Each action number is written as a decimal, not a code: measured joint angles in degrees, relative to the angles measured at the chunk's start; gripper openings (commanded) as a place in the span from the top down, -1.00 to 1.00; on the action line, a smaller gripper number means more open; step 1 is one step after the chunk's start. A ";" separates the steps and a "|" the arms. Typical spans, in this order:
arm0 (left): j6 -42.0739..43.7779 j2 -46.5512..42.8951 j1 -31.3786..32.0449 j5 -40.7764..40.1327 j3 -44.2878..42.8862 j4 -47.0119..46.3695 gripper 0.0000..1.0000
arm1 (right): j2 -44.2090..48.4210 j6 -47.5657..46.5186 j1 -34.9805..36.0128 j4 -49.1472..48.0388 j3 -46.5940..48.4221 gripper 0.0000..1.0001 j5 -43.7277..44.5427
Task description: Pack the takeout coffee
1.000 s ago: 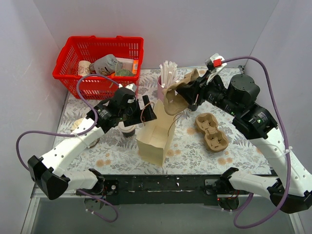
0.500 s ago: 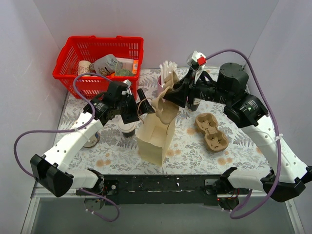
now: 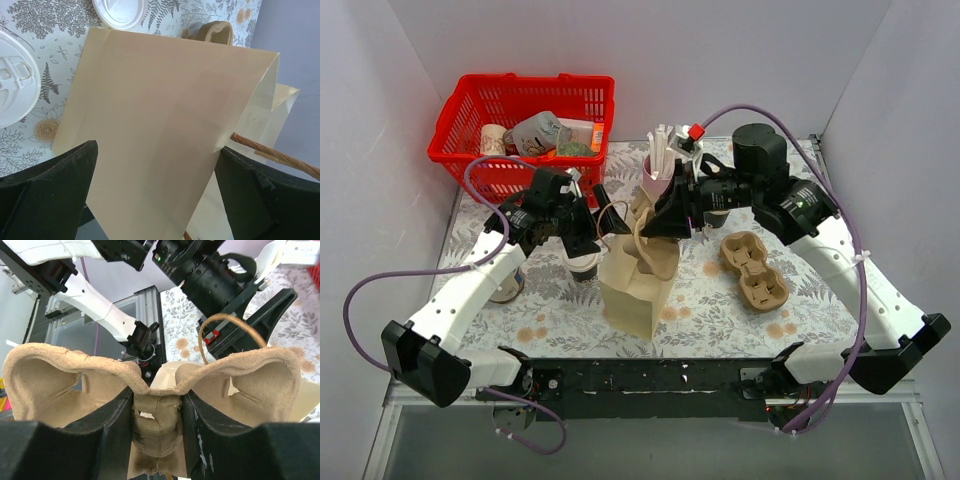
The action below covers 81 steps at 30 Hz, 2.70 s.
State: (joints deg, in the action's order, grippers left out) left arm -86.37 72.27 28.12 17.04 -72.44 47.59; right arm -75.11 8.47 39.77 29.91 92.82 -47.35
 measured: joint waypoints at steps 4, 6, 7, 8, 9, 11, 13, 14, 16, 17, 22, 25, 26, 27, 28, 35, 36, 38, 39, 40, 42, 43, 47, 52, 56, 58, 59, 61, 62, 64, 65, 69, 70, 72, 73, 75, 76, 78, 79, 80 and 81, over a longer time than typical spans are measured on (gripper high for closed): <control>-0.02 -0.15 -1.84 1.03 0.85 0.00 -0.96 | -1.07 0.74 0.00 0.63 -1.09 0.11 -2.03; -0.04 -0.37 -2.71 0.98 0.92 -0.13 -0.96 | -1.79 0.96 0.00 0.63 -1.66 0.11 -2.78; -0.04 -0.72 -3.06 0.94 1.07 -0.44 -0.96 | -2.14 1.07 0.00 0.68 -2.10 0.12 -3.08; -0.04 -1.09 -3.32 0.90 1.22 -0.66 -0.96 | -2.47 1.25 0.00 0.68 -2.56 0.12 -3.43; -0.04 -1.62 -3.58 0.87 1.29 -0.85 -0.96 | -2.82 1.44 0.00 0.85 -2.93 0.12 -3.74; -0.02 -2.67 -3.93 0.94 1.27 -1.57 -0.96 | -3.50 1.70 0.00 1.01 -3.67 0.12 -4.13; -0.02 -3.48 -4.00 1.07 1.27 -2.19 -0.96 | -4.04 1.92 0.00 1.31 -4.24 0.11 -4.28; -0.02 -3.72 -4.00 1.27 1.27 -2.45 -0.96 | -4.17 2.03 0.00 1.38 -4.55 0.12 -4.31; -0.04 -3.82 -4.00 1.66 1.27 -2.93 -0.96 | -4.55 2.34 0.00 1.49 -4.59 0.11 -4.63; -0.04 -3.82 -4.00 1.86 1.27 -3.08 -0.96 | -4.68 2.51 0.00 1.36 -4.59 0.12 -4.98; -0.28 -3.98 -4.00 2.05 1.86 -3.28 -0.96 | -5.20 2.75 0.00 1.16 -4.59 0.12 -6.21; -0.50 -4.48 -4.00 1.40 1.92 -3.21 -0.96 | -5.97 2.43 0.00 0.90 -4.59 0.11 -7.54; -0.55 -4.79 -4.00 0.98 1.92 -3.13 -0.96 | -6.25 2.23 0.00 0.85 -4.59 0.11 -7.87; -0.61 -5.18 -4.00 0.33 1.92 -2.99 -0.96 | -6.43 2.05 0.00 0.83 -4.59 0.11 -8.15; -0.63 -5.62 -4.00 -0.39 1.90 -2.89 -0.96 | -6.54 1.86 0.00 0.83 -4.59 0.10 -8.26; -0.15 -7.56 -4.00 -6.01 1.77 -1.14 -0.96 | -6.69 1.46 0.00 0.94 -3.85 0.10 -8.31; -0.04 -7.61 -4.00 -6.78 1.77 -0.87 -0.96 | -6.69 1.46 0.00 0.94 -3.72 0.11 -8.33; 0.04 -7.67 -4.00 -7.76 1.77 -0.70 -0.96 | -6.69 1.57 0.02 0.96 -3.69 0.10 -8.46; 0.15 -7.80 -4.00 -8.26 1.81 -0.74 -0.96 | -6.69 1.73 0.04 0.96 -3.69 0.10 -8.57; 0.22 -8.07 -4.00 -8.55 1.95 -0.92 -0.96 | -6.69 1.84 0.11 0.96 -3.69 0.10 -8.59; 0.44 -9.07 -4.00 -8.85 2.64 -1.60 -0.96 | -6.69 1.88 0.15 0.94 -3.69 0.10 -8.83; 0.46 -9.62 -4.00 -8.94 2.95 -1.77 -0.97 | -6.67 1.90 0.15 0.87 -3.69 0.09 -9.07; 0.59 -11.30 -4.00 -8.92 3.67 -2.75 -0.96 | -6.67 2.16 0.31 0.24 -3.67 0.10 -9.99; 0.57 -11.61 -4.00 -10.27 3.67 -2.97 -0.96 | -6.67 2.32 0.42 -0.48 -3.10 0.08 -10.03; 0.44 -11.63 -4.00 -14.14 3.67 -1.86 -0.96 | -6.67 2.10 0.44 -1.42 -2.58 0.08 -10.05; 0.37 -11.63 -4.00 -16.39 3.76 -1.09 -0.96 | -6.67 2.05 0.44 -1.92 -2.58 0.08 -10.29; 0.26 -11.63 -4.00 -17.49 3.93 -0.92 -0.96 | -6.67 2.08 0.44 -2.12 -2.60 0.08 -10.47; -0.02 -11.69 -4.00 -19.21 4.61 -0.63 -0.96 | -6.67 2.10 0.44 -3.08 -2.60 0.06 -11.15; -0.11 -11.69 -4.00 -19.85 4.96 -0.46 -0.96 | -6.67 2.10 0.44 -3.52 -2.62 0.05 -11.41; -0.48 -11.80 -4.00 -20.96 5.64 -0.09 -0.96 | -6.56 2.10 0.50 -5.14 -3.34 0.04 -12.00; -0.70 -11.89 -4.00 -21.40 5.81 0.09 -0.96 | -6.34 2.32 0.52 -6.14 -4.24 0.04 -12.41; -1.86 -12.50 -4.00 -22.88 5.97 0.72 -0.96 | -6.03 3.43 1.09 -7.76 -7.56 0.05 -13.49; -2.25 -12.72 -4.00 -23.23 5.92 1.09 -0.96 | -6.03 3.41 1.22 -7.58 -7.98 0.06 -13.46; -3.10 -13.18 -4.00 -24.20 5.29 2.58 -0.96 | -6.05 3.32 1.42 -6.51 -8.33 0.07 -13.31; -3.52 -13.40 -4.00 -24.57 4.66 3.26 -0.96 | -6.05 3.13 1.51 -6.01 -8.31 0.07 -13.14; -3.93 -14.25 -4.00 -24.74 3.21 3.63 -0.96 | -6.08 2.23 1.55 -4.42 -8.20 0.08 -12.52; -4.07 -15.04 -4.00 -24.65 2.45 3.50 -0.96 | -6.29 1.70 1.57 -3.37 -8.09 0.08 -11.96; -3.98 -17.11 -4.02 -23.02 1.31 2.54 -0.96 | -7.37 0.70 1.57 -1.07 -7.19 0.08 -10.64; -3.82 -18.60 -4.04 -21.40 1.18 1.14 -0.96 | -8.09 0.15 1.55 -0.17 -6.67 0.08 -9.97; -3.54 -20.20 -4.07 -19.28 1.18 -0.44 -0.97 | -8.74 -0.20 1.55 0.52 -6.27 0.09 -9.44; -3.17 -21.92 -4.07 -17.20 1.31 -2.34 -0.96 | -9.57 -0.72 1.55 1.31 -5.90 0.08 -8.63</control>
State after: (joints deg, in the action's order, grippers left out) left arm -89.54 50.35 24.05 -0.16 -71.13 45.25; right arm -84.68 7.75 41.32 31.22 86.91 -55.99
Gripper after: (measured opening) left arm 0.981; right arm 0.467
